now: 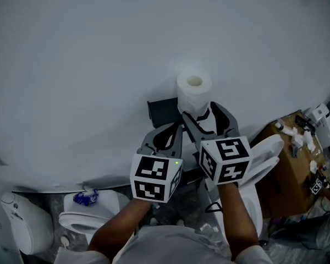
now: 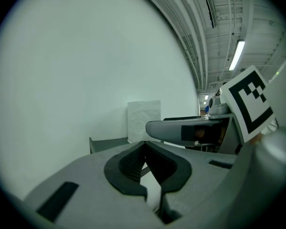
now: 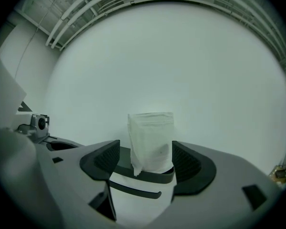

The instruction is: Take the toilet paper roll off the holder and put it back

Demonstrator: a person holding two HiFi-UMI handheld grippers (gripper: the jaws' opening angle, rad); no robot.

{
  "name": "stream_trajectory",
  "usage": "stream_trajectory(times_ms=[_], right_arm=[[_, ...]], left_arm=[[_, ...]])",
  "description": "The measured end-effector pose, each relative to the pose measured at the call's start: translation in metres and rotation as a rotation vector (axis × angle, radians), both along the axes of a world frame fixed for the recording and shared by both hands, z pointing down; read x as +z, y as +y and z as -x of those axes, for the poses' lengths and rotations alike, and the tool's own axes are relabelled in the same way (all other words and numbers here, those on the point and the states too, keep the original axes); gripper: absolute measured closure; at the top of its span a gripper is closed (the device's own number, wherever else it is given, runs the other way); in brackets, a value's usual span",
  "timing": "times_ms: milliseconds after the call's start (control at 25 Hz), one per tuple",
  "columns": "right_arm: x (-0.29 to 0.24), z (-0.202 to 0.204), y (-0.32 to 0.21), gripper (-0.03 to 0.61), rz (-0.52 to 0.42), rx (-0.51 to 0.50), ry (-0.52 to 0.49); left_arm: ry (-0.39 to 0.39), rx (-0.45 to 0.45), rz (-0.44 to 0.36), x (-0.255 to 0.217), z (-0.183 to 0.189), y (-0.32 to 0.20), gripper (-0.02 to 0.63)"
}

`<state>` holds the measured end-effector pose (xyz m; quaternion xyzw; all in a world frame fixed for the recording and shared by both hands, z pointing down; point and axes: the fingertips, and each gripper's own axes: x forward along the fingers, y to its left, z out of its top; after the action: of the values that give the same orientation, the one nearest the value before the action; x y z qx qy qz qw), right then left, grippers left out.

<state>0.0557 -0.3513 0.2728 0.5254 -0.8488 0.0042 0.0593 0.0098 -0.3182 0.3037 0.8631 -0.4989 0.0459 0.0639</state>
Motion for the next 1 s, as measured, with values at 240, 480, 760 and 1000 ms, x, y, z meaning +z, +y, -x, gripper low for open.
stream_trajectory(times_ms=[240, 480, 760, 1000], right_arm=[[-0.001, 0.002, -0.017, 0.22, 0.016, 0.007, -0.019], [0.0, 0.0, -0.031, 0.186, 0.034, 0.031, -0.005], [0.003, 0.007, -0.042, 0.186, 0.063, 0.004, 0.012], [0.004, 0.003, -0.045, 0.206, 0.058, 0.027, 0.031]], left_arm=[[0.014, -0.002, -0.015, -0.005, 0.005, -0.008, 0.609], [0.01, 0.002, -0.014, -0.005, 0.006, -0.012, 0.609], [0.017, 0.008, 0.001, -0.001, 0.006, -0.015, 0.609], [0.017, 0.002, 0.001, -0.001, 0.009, -0.016, 0.609]])
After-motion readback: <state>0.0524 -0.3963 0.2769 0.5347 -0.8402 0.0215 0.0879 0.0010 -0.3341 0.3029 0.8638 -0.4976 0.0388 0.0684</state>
